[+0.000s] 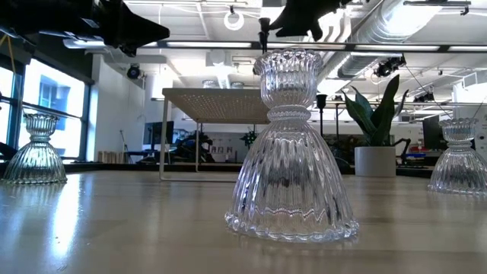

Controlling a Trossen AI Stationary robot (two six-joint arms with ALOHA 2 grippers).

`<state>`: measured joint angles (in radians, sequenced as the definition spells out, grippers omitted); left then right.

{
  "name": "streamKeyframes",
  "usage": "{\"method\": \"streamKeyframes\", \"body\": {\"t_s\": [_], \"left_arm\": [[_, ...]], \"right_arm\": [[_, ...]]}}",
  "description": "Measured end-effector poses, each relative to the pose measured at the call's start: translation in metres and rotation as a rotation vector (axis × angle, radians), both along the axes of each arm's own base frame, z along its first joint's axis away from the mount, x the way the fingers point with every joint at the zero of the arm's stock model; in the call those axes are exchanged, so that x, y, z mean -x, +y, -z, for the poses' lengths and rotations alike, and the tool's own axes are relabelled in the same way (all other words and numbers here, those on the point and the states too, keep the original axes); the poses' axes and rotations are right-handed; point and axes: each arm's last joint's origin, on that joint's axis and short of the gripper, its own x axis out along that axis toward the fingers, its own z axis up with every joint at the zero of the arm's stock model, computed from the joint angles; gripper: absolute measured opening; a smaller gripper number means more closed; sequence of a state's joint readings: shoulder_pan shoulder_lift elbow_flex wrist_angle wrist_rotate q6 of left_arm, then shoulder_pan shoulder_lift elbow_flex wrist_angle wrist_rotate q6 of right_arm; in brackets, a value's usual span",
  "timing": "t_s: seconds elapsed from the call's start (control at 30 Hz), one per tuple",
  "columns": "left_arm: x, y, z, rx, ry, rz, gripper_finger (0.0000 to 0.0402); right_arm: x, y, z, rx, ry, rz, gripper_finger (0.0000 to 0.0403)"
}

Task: Pick & Place candle stick holders
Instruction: Put the top green glass candle holder on the shelf aligned with the other green glass candle holder

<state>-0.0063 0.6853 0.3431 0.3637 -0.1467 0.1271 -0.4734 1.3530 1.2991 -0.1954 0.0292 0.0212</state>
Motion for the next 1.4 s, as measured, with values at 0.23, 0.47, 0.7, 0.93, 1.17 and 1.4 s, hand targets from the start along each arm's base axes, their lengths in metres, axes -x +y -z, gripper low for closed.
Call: {"method": "streamKeyframes", "body": {"t_s": [0.23,0.47,0.7,0.93,1.17,1.4], "left_arm": [[0.000,0.000,0.000,0.001,0.004,-0.002,0.0021],[0.001,0.002,0.011,0.051,0.126,-0.085,0.0021],[0.010,-0.005,-0.016,0.152,0.438,-0.035,0.0008],[0.029,-0.020,-0.050,0.361,0.785,-0.059,0.0028],[0.016,-0.035,-0.034,0.518,1.126,-0.164,0.0119],[-0.003,-0.040,-0.014,0.497,1.269,-0.256,0.0234]], "right_arm": [[0.017,0.039,0.009,-0.002,0.187,0.089,0.0104],[0.023,0.091,0.060,0.002,0.191,0.002,0.0006],[0.030,0.126,0.110,0.022,0.031,-0.107,0.0023],[0.035,0.138,0.130,0.039,-0.004,-0.117,0.0002],[0.036,0.143,0.131,0.058,-0.005,-0.110,0.0004],[0.036,0.145,0.131,0.062,-0.004,-0.126,0.0001]]}}
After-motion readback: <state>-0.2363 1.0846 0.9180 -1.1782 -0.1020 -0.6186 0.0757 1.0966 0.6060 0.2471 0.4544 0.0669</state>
